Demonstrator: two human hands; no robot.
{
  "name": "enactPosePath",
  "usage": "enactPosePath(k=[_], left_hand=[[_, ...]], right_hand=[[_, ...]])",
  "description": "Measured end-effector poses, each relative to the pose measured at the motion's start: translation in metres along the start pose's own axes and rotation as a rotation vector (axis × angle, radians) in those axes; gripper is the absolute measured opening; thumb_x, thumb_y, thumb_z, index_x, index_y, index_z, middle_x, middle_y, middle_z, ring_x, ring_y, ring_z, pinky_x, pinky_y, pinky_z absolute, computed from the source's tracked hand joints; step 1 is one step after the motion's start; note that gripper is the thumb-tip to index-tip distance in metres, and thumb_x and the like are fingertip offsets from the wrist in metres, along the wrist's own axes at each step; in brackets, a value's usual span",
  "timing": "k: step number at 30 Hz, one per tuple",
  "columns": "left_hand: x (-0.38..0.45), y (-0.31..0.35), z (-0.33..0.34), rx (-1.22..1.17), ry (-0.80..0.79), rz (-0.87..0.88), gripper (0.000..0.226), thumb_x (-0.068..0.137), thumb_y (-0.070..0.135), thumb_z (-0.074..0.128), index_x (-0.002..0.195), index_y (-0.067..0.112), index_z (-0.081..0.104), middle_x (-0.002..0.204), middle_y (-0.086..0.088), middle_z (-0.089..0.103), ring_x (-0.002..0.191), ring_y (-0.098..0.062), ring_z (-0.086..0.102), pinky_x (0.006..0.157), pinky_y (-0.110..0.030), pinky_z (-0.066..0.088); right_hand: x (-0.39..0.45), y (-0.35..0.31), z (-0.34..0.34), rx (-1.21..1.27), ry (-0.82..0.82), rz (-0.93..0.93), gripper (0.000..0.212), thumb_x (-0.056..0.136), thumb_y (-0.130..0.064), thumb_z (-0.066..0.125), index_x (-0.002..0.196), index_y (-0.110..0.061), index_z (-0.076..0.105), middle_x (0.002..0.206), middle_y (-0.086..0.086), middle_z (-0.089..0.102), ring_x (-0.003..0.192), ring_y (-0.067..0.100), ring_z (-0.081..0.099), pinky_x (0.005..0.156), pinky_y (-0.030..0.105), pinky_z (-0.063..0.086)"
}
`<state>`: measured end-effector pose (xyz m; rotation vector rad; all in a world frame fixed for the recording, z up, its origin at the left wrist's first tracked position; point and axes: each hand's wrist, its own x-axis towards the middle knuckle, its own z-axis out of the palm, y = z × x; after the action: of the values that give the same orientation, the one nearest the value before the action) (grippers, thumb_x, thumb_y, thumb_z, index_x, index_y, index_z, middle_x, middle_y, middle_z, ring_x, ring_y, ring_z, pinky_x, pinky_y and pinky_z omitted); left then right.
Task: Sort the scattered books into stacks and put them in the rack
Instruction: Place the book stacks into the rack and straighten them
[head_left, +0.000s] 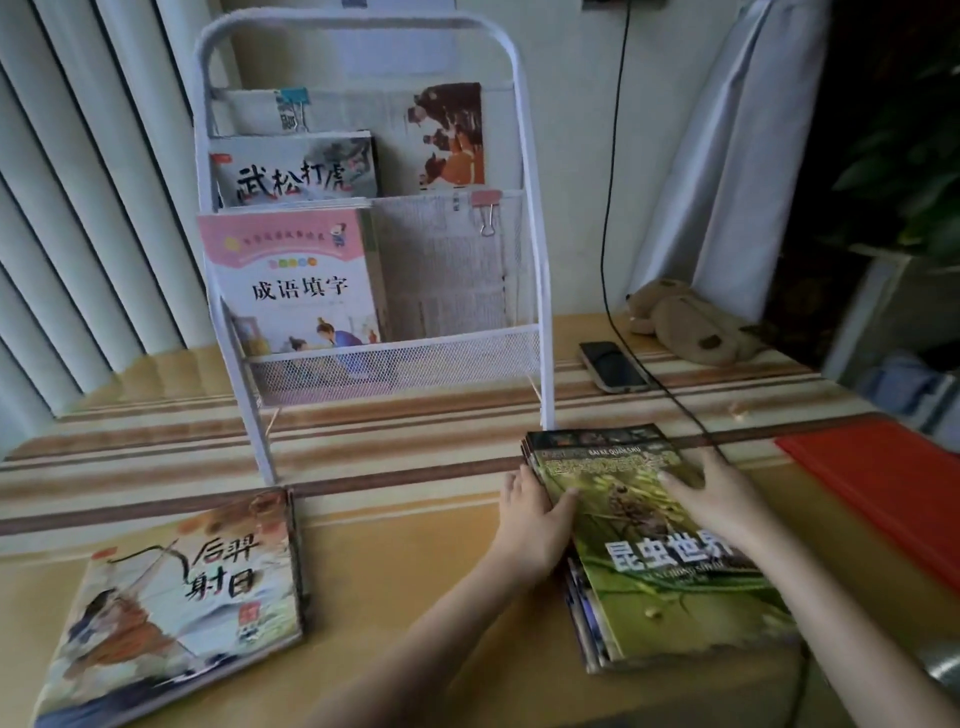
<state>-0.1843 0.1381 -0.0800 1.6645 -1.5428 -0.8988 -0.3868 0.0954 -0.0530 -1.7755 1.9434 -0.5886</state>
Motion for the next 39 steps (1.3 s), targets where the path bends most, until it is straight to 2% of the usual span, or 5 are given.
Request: enactPosePath(k=[3,10,18,27,39], left_hand=[[0.013,0.001,0.014,-0.355,0.021,-0.204,0.090,0.061,0.079,0.057,0.123,0.015,0.044,0.125,-0.010,0.054,0.119,-0.031,0.053,0.097,-0.047,0.047],[0.007,0.028,-0.013,-0.960,0.071,-0.281,0.024,0.094,0.014,0.047,0.111,-0.001,0.056,0.082,-0.008,0.067,0.068,-0.016,0.063,0.046,-0.018,0.049],[-0.006,0.036,-0.031,-0.839,0.126,-0.387,0.044,0.080,0.013,0.073,0.115,0.006,0.048,0.094,-0.019,0.070,0.069,-0.029,0.071,0.057,-0.037,0.059],[-0.028,0.081,-0.131,-0.629,0.212,0.346,0.032,0.077,0.003,0.070,0.098,0.022,0.056,0.081,0.007,0.073,0.076,-0.012,0.071,0.062,-0.025,0.057],[-0.019,0.040,-0.135,-0.478,0.613,0.386,0.046,0.067,0.003,0.081,0.095,0.028,0.054,0.086,0.012,0.070,0.085,-0.008,0.068,0.075,-0.030,0.056]], right_hand=[[-0.005,0.005,-0.005,0.265,-0.057,0.020,0.052,0.085,-0.041,0.064,0.130,-0.021,0.046,0.130,0.002,0.051,0.108,0.023,0.057,0.091,0.039,0.048],[-0.015,0.005,-0.008,0.644,-0.067,0.055,0.055,0.083,-0.018,0.070,0.131,-0.023,0.044,0.132,0.007,0.053,0.093,0.014,0.053,0.087,0.032,0.036],[-0.023,-0.015,0.009,0.760,-0.132,0.000,0.052,0.081,-0.021,0.073,0.125,-0.026,0.046,0.132,0.004,0.054,0.104,0.012,0.054,0.090,0.029,0.039],[-0.022,-0.108,-0.006,1.026,-0.176,-0.305,0.056,0.069,-0.043,0.070,0.118,-0.024,0.054,0.109,-0.011,0.068,0.100,0.004,0.063,0.093,0.026,0.044],[-0.013,-0.153,0.007,0.926,-0.066,-0.522,0.033,0.069,-0.041,0.066,0.094,-0.020,0.061,0.090,-0.007,0.070,0.090,0.012,0.065,0.078,0.022,0.048]])
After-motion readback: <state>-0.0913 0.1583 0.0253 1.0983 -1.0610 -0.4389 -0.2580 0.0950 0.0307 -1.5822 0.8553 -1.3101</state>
